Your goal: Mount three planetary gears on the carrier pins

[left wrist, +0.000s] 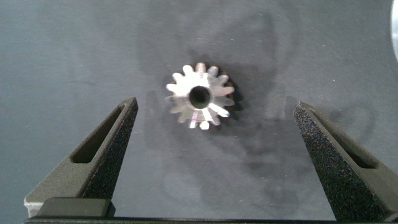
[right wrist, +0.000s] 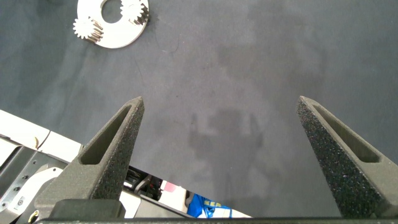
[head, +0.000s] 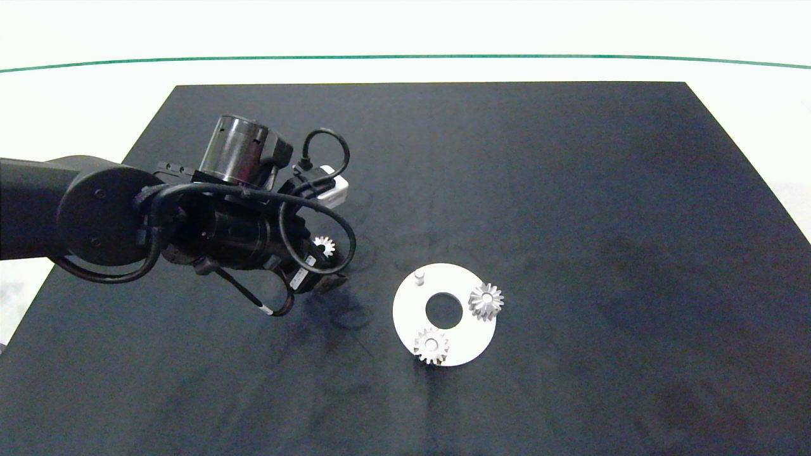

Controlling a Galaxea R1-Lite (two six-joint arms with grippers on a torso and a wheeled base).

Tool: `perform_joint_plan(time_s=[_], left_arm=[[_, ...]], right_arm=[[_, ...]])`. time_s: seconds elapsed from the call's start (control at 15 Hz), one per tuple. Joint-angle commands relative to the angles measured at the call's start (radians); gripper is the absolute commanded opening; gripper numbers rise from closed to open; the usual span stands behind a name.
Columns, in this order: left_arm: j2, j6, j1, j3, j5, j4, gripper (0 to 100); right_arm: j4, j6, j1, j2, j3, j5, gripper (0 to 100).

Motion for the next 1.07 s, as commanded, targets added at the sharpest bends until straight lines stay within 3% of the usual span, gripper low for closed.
perform_joint_plan(time_s=[0.07, 0.47, 0.6, 0.93, 1.07], left_arm=[[0.002, 0.001, 0.002, 0.011, -0.001, 0.001, 100], [0.014, 0.001, 0.002, 0.009, -0.01, -0.01, 100], [0.023, 0.001, 0.005, 0.009, -0.028, -0.031, 100], [0.029, 0.001, 0.015, 0.016, -0.042, -0.031, 100], [0.029, 0.001, 0.015, 0.016, -0.042, -0.033, 96]], right_arm=[[0.004, 0.0, 0.001, -0.003, 0.0, -0.002, 100], [0.008, -0.001, 0.001, -0.007, -0.002, -0.002, 100], [0.006, -0.001, 0.001, -0.004, -0.002, -0.002, 100], [0.006, -0.001, 0.001, -0.006, -0.002, -0.002, 100], [0.006, -0.001, 0.001, -0.003, -0.002, -0.002, 100]])
